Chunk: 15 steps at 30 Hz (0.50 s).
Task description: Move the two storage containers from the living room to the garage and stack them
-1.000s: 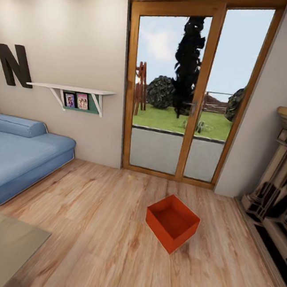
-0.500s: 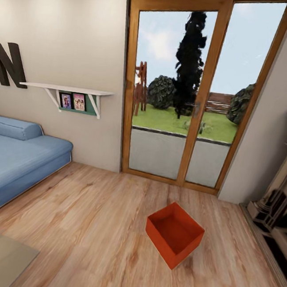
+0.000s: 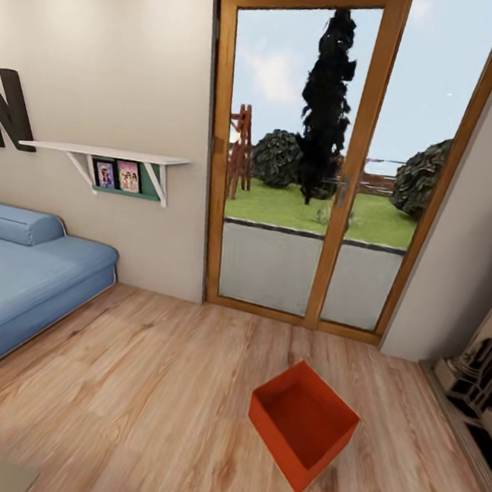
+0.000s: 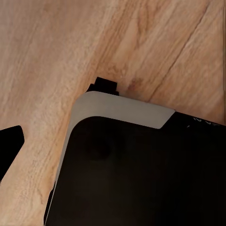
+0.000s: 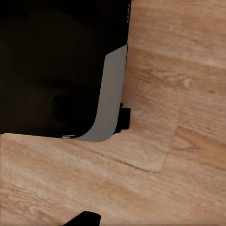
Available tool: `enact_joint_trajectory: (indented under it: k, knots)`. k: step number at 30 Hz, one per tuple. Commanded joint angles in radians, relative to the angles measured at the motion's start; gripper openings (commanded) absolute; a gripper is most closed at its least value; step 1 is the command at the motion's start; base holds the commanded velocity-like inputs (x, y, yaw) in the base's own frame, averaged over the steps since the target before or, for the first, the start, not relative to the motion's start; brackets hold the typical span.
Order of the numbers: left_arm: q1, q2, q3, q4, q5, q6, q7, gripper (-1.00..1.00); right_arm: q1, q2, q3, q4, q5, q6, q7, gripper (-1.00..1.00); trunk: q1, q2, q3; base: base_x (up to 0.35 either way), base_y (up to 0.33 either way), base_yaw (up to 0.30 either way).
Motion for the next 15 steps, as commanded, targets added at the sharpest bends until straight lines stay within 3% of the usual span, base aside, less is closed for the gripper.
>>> enact_joint_trajectory:
  k: [1,15]
  knots:
    - [0.000,0.000,-0.006,-0.003,0.007,0.006,0.004,1.00,-0.001,0.000,0.007,0.003,-0.003,-0.006,0.003,1.00,0.001,-0.001,-0.001,0.325,0.000,0.000]
    - [0.000,0.000,-0.007,-0.003,0.007,0.006,0.004,1.00,-0.001,0.000,0.007,0.003,-0.003,-0.006,0.003,1.00,0.001,-0.001,-0.001,0.325,0.000,0.000]
